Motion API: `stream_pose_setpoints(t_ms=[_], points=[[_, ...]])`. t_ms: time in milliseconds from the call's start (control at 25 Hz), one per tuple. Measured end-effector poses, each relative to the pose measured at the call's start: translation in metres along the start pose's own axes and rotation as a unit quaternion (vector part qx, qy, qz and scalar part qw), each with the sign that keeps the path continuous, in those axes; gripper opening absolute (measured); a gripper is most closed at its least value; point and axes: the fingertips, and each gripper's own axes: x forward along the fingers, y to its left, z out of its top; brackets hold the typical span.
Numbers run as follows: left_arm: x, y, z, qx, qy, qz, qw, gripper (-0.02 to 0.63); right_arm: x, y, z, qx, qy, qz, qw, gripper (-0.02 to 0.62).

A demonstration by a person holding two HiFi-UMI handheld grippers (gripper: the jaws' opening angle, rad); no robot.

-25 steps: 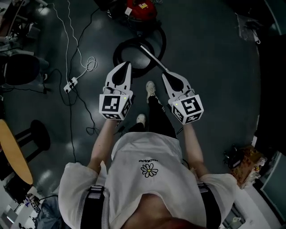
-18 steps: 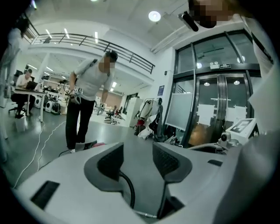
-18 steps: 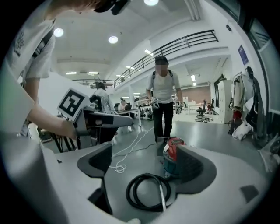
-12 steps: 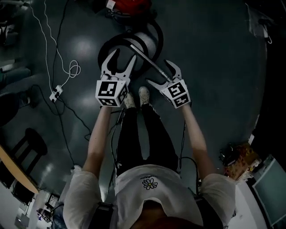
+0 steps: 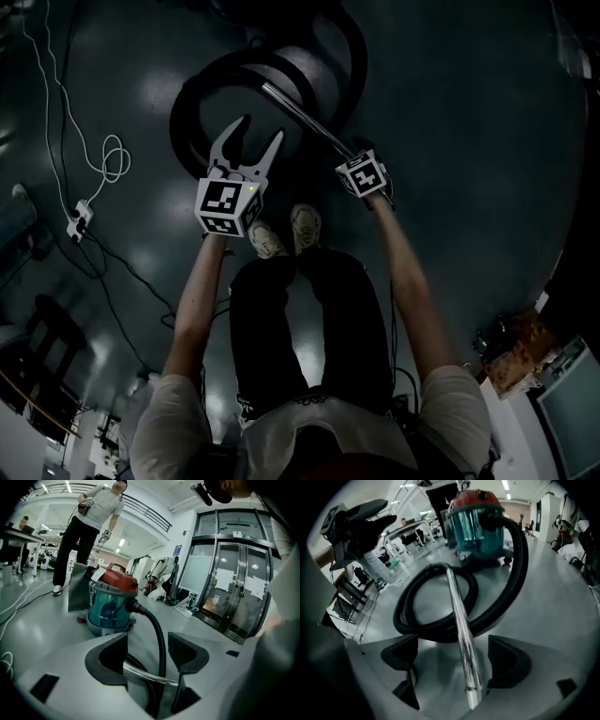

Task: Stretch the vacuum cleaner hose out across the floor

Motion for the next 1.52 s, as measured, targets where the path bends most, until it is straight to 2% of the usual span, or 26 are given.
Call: stream_pose_setpoints(t_ms=[200, 280, 320, 360, 440, 560, 680, 760, 840, 920, 1000, 1080, 1120, 1200, 1320, 1400, 1440, 1520], points=[[0.023, 0.025, -0.054, -0.028, 0.016, -0.006, 0.9995, 0.252, 0.070, -0.029, -0.044, 0.026, 0.099, -0.069, 0.992, 0.474], [0.025, 0.032, -0.061, -0.038, 0.023, -0.007, 0.9990, 0.252, 0.081, -0.037, -0.061, -0.014, 0.161, -0.094, 0.982, 0.452], [0.023, 0.033, -0.061, -0.042, 0.025, -0.007, 0.9988, 0.252, 0.080, -0.039, -0.069, -0.043, 0.193, -0.104, 0.975, 0.176], [0.020, 0.034, -0.058, -0.042, 0.026, -0.007, 0.9988, 0.252, 0.076, -0.038, -0.073, -0.063, 0.217, -0.106, 0.968, 0.164], [0.011, 0.034, -0.044, -0.027, 0.031, -0.004, 0.9991, 0.252, 0.059, -0.035, -0.067, -0.074, 0.231, -0.103, 0.965, 0.164], [-0.014, 0.029, -0.001, -0.008, 0.037, 0.006, 0.9993, 0.252, 0.006, -0.027, -0.028, -0.093, 0.200, -0.128, 0.967, 0.164], [-0.055, 0.012, 0.068, -0.012, 0.028, 0.009, 0.9995, 0.252, -0.074, -0.014, 0.032, -0.135, 0.166, -0.158, 0.964, 0.161], [-0.091, -0.007, 0.125, -0.033, 0.017, 0.003, 0.9993, 0.252, -0.142, -0.005, 0.066, -0.183, 0.175, -0.195, 0.948, 0.161], [-0.132, -0.029, 0.184, -0.024, 0.009, 0.006, 0.9997, 0.252, -0.218, 0.004, 0.097, -0.243, 0.182, -0.228, 0.925, 0.161], [-0.170, -0.048, 0.247, 0.009, -0.008, 0.011, 0.9999, 0.252, -0.296, 0.012, 0.139, -0.311, 0.167, -0.262, 0.898, 0.161], [-0.209, -0.066, 0.309, 0.023, -0.044, 0.010, 0.9987, 0.252, -0.371, 0.024, 0.187, -0.386, 0.139, -0.300, 0.861, 0.161], [-0.254, -0.088, 0.359, 0.028, -0.077, 0.010, 0.9966, 0.250, -0.445, 0.046, 0.224, -0.458, 0.114, -0.333, 0.816, 0.161], [-0.275, -0.100, 0.378, 0.044, -0.086, 0.011, 0.9953, 0.252, -0.481, 0.059, 0.239, -0.491, 0.103, -0.348, 0.792, 0.161], [-0.311, -0.125, 0.405, 0.108, -0.093, 0.009, 0.9898, 0.252, -0.548, 0.089, 0.271, -0.552, 0.078, -0.375, 0.741, 0.161], [-0.354, -0.163, 0.423, 0.234, -0.090, 0.001, 0.9680, 0.252, -0.635, 0.152, 0.318, -0.641, 0.040, -0.406, 0.650, 0.161], [-0.380, -0.188, 0.427, 0.290, -0.093, -0.014, 0.9525, 0.252, -0.689, 0.208, 0.342, -0.685, 0.010, -0.422, 0.594, 0.161], [-0.396, -0.201, 0.427, 0.308, -0.098, -0.021, 0.9462, 0.252, -0.713, 0.240, 0.347, -0.699, -0.011, -0.423, 0.577, 0.161], [-0.431, -0.224, 0.427, 0.334, -0.110, -0.027, 0.9358, 0.252, -0.751, 0.307, 0.343, -0.721, -0.045, -0.414, 0.553, 0.163]])
